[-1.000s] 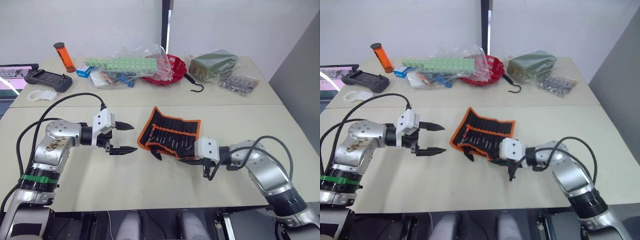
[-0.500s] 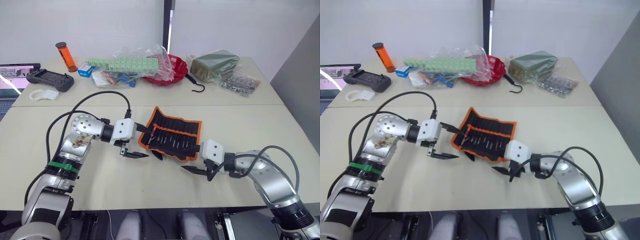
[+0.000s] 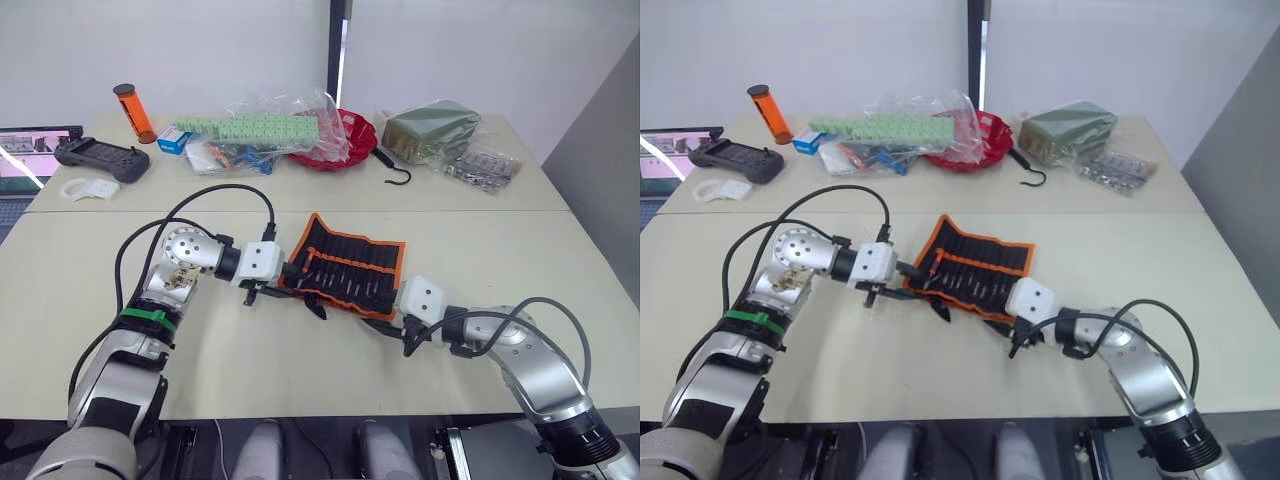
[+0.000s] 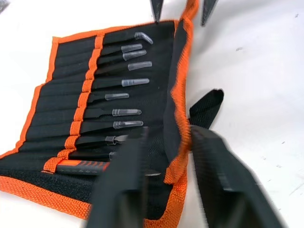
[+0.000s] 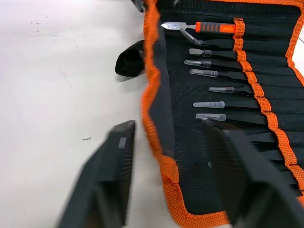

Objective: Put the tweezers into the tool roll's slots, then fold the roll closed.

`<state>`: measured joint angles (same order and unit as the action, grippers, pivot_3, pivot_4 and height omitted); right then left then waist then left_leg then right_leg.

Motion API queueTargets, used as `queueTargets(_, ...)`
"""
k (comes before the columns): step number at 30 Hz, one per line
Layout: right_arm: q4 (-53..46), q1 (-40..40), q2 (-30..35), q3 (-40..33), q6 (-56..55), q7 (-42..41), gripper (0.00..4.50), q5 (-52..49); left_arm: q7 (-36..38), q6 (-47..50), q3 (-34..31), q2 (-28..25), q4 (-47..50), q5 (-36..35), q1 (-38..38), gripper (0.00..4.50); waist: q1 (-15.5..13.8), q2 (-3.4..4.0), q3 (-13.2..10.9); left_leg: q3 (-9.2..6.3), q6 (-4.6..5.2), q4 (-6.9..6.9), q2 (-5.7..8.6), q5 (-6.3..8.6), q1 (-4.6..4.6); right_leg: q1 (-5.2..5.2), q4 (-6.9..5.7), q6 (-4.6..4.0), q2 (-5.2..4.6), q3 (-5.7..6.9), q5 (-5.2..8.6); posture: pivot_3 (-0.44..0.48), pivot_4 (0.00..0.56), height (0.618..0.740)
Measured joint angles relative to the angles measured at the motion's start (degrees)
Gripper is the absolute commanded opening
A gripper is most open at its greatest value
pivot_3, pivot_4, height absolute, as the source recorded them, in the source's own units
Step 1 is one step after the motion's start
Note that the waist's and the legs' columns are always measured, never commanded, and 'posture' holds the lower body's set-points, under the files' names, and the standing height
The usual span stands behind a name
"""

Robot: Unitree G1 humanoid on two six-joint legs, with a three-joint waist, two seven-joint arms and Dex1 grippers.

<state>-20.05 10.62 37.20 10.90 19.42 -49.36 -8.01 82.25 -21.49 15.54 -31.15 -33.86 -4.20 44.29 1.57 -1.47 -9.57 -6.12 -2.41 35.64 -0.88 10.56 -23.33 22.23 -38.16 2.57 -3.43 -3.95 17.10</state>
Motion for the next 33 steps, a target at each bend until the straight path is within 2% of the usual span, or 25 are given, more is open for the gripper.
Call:
queueTargets(1, 0.01, 0.08, -0.02, 0.03, 0.0, 0.07, 0.72, 0.11, -0.19, -0.75, 0.11, 0.41, -1.01, 0.45, 0.35, 0.01, -0.01, 0.0, 0.0, 0.0, 0.01, 0.04, 0.0, 0.0, -0.02, 0.0, -0.01, 0.0, 0.0, 0.0, 0.0, 0.0, 0.15, 0.74)
queueTargets(3, 0.02, 0.1, -0.15, 0.05, -0.05, 0.39, 0.07, 0.38, -0.54, -1.98, 0.26, 0.78, -1.92, 1.09, 0.38, 0.0, 0.0, 0.0, 0.0, 0.0, 0.03, 0.08, 0.0, 0.02, -0.03, 0.0, -0.02, 0.01, 0.0, 0.0, 0.0, 0.0, 0.15, 0.74)
queueTargets(4, 0.07, 0.1, -0.31, 0.05, -0.06, 0.65, 0.03, 0.55, -0.7, -2.32, 0.35, 0.83, -2.19, 1.6, 0.37, 0.0, 0.0, 0.0, 0.0, 0.0, 0.04, 0.1, 0.0, 0.02, -0.04, 0.0, -0.03, 0.01, 0.0, 0.0, 0.0, 0.0, 0.15, 0.74)
queueTargets(8, 0.88, 0.43, -1.15, 0.46, -0.38, 1.06, 0.03, 1.17, -0.51, -2.99, 0.49, 0.54, -2.04, 2.04, -0.36, 0.0, 0.08, 0.0, 0.0, 0.0, 0.04, 0.12, 0.0, 0.02, -0.03, 0.0, -0.06, 0.01, 0.0, 0.0, 0.0, 0.0, 0.15, 0.74)
queueTargets(16, 7.24, 4.38, -3.99, 4.1, -5.29, 0.79, 0.03, 3.84, 2.95, 3.92, -0.04, -4.92, 5.52, -0.61, -5.73, 0.0, 1.11, 0.01, 0.0, -0.01, 0.05, 0.1, -0.03, 0.03, 0.03, 0.01, -0.17, 0.01, 0.03, -0.01, 0.0, 0.0, 0.15, 0.74)
queueTargets(25, 12.16, 8.41, -5.46, 6.52, -10.19, -1.68, 0.03, 4.53, 4.04, 18.35, -2.59, -11.43, 21.46, -7.21, -14.55, 0.0, 0.9, 0.05, -0.03, -0.02, 0.05, 0.13, -0.03, 0.03, 0.03, 0.01, -0.27, 0.01, 0.01, -0.01, 0.0, 0.0, 0.15, 0.74)
queueTargets(33, 10.49, 7.87, -2.44, 5.86, -10.61, -5.39, 0.03, 3.0, 2.27, 29.67, -3.45, -12.63, 32.8, -11.65, -19.02, 0.0, 0.67, 0.06, -0.03, -0.02, 0.05, 0.17, -0.03, 0.03, 0.02, 0.01, -0.26, 0.02, 0.01, -0.01, 0.01, 0.0, 0.15, 0.74)
